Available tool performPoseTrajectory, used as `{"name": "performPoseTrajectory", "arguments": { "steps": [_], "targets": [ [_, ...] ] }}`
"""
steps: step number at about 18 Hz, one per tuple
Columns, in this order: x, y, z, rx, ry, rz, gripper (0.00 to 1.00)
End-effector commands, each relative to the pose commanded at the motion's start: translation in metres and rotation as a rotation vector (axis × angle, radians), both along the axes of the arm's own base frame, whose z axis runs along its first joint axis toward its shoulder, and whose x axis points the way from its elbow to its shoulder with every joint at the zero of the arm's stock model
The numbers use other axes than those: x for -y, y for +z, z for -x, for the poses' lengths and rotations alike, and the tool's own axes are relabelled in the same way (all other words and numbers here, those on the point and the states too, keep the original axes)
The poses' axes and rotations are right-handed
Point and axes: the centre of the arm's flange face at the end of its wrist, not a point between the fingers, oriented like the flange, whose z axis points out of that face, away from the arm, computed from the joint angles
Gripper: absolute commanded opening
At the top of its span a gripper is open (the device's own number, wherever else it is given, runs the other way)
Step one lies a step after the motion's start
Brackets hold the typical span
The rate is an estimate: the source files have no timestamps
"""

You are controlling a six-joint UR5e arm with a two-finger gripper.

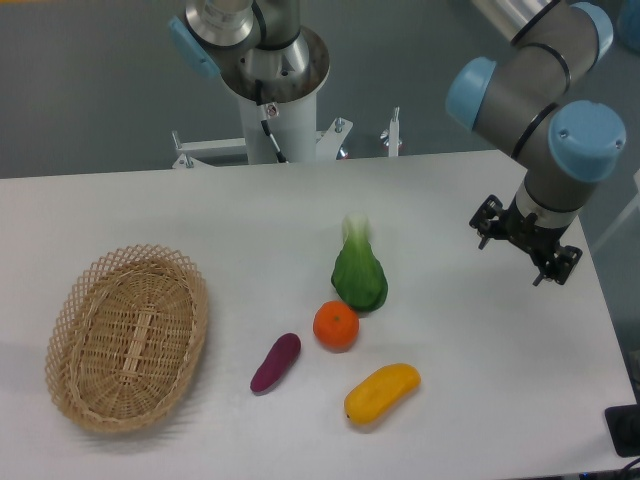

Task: Pick up the sweet potato from the table
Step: 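Move the gripper toward the purple sweet potato beside the orange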

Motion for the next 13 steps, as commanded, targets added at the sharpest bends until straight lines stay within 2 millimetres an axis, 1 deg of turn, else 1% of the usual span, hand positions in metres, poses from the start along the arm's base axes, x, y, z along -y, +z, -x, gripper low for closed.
{"name": "performPoseTrajectory", "arguments": {
  "steps": [7, 9, 11, 13],
  "targets": [
    [-0.002, -0.002, -0.003, 0.005, 0.011, -0.005, 1.0],
    [0.001, -0.008, -0.009, 0.022, 0.034, -0.005, 1.0],
    [0.003, -0.01, -0.014, 0.024, 0.076, -0.007, 1.0],
    [-0.001, -0.021, -0.021, 0.033, 0.074, -0.008, 1.0]
  ]
}}
